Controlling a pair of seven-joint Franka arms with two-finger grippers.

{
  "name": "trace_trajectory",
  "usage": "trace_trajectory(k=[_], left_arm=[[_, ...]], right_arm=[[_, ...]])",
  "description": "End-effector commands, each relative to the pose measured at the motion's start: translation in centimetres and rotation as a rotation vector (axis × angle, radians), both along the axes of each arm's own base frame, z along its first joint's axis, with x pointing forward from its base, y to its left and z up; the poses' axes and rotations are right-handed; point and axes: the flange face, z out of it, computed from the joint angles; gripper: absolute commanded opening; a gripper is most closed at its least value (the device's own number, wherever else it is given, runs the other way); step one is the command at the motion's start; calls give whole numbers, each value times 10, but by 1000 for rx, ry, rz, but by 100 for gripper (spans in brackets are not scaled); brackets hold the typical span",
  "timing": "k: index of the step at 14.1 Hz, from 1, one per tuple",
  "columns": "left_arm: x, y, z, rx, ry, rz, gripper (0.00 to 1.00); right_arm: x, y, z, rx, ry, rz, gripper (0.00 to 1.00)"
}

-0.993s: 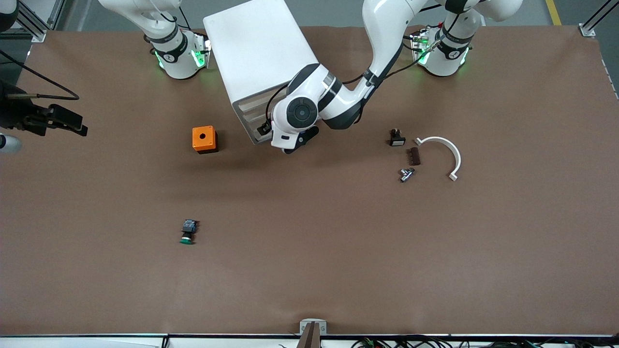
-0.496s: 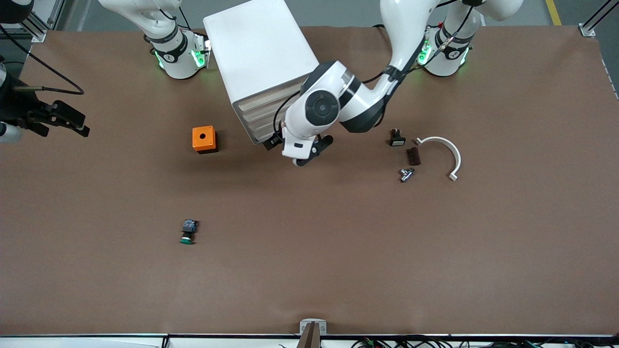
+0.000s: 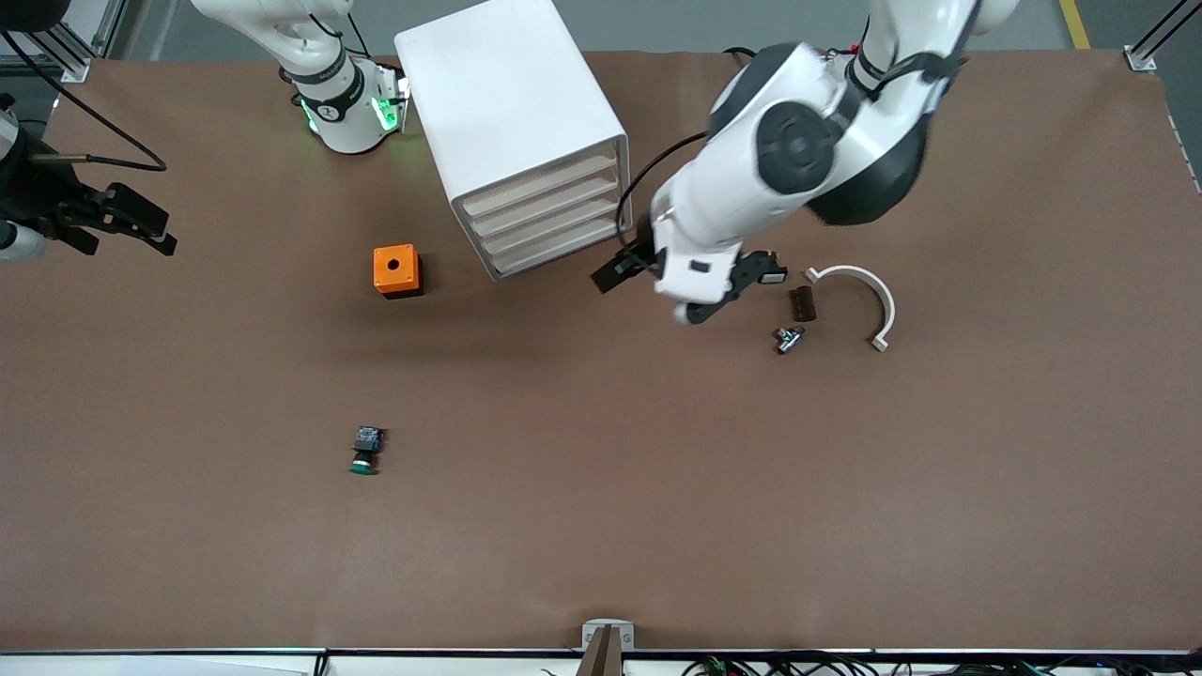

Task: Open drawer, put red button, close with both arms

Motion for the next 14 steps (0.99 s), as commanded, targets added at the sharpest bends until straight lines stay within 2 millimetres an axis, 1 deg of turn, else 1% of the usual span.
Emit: trace_trajectory(k=[1, 2, 3, 5, 6, 8, 10, 11, 12, 13, 14], left_arm=[[-5, 72, 47, 1, -14, -116, 99], [-1, 104, 60, -5, -12, -157, 99], [1, 134, 70, -13, -17, -193, 99], [5, 193, 87, -14, -36, -259, 99], [4, 221, 94, -9, -40, -295, 99], [4, 271, 98, 11, -33, -328, 99], [5, 310, 92, 59, -13, -380, 99], [7, 333, 90, 55, -7, -376, 99], [8, 352, 87, 46, -3, -373, 99], [8, 362, 83, 45, 0, -387, 99], [6, 370, 81, 79, 4, -405, 99]], right_arm=[[-5, -2, 4, -31, -9, 9, 100], [-6, -1, 6, -31, 0, 13, 100], [-8, 2, 14, -32, 6, 17, 100], [-9, 3, 16, -32, 21, 18, 100], [-10, 4, 17, -32, 23, 21, 100], [-10, 1, 16, -32, 24, 16, 100], [-10, 1, 16, -32, 23, 15, 100], [-8, 1, 18, -32, 18, 16, 100], [-8, 2, 24, -32, 6, 10, 100], [-8, 3, 26, -32, 3, 10, 100], [-8, 3, 26, -32, 4, 10, 100]])
